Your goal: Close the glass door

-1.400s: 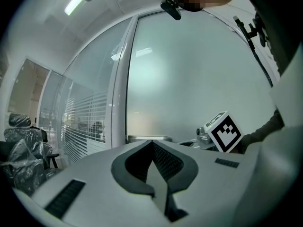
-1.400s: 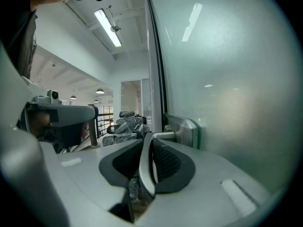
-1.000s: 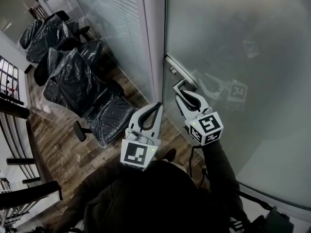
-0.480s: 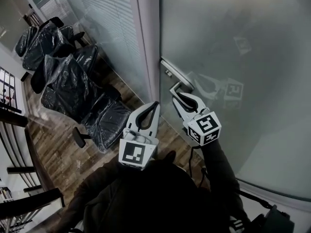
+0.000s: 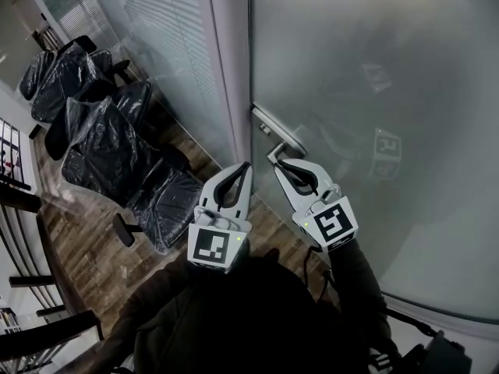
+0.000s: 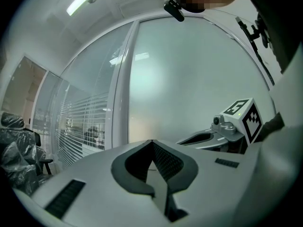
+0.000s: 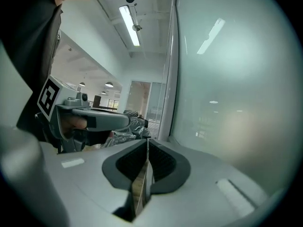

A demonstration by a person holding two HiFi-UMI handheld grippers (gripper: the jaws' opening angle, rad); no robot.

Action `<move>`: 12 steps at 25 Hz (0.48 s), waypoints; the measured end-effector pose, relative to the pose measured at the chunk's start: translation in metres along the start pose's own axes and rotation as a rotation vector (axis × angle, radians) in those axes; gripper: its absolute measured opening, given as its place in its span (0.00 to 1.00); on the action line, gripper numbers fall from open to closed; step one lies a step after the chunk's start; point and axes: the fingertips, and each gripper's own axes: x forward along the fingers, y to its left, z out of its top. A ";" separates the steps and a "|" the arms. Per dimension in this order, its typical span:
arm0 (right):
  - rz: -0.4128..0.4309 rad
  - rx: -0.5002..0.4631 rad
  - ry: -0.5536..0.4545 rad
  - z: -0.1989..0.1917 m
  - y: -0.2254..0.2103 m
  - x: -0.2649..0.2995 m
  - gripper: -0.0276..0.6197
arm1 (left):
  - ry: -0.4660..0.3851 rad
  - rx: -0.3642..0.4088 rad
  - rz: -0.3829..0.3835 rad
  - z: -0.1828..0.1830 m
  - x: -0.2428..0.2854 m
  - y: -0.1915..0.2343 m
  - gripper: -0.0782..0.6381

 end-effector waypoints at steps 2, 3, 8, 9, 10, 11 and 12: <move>-0.037 0.020 -0.053 0.008 -0.004 -0.004 0.05 | 0.000 -0.002 0.000 0.000 0.002 0.003 0.10; -0.050 0.030 -0.079 0.013 -0.005 -0.007 0.05 | 0.001 -0.005 0.001 0.000 0.003 0.004 0.10; -0.070 0.067 -0.162 0.041 -0.003 -0.027 0.05 | 0.010 -0.021 -0.003 -0.007 0.012 0.004 0.10; -0.085 0.092 -0.172 0.045 -0.004 -0.031 0.05 | 0.012 -0.021 -0.009 -0.009 0.013 0.002 0.10; -0.103 0.124 -0.174 0.046 -0.005 -0.034 0.05 | 0.014 -0.022 -0.015 -0.009 0.015 0.000 0.10; -0.124 0.157 -0.169 0.046 -0.006 -0.036 0.05 | 0.015 -0.023 -0.022 -0.009 0.016 -0.002 0.10; -0.145 0.184 -0.161 0.043 -0.005 -0.038 0.05 | 0.016 -0.023 -0.029 -0.009 0.017 -0.004 0.10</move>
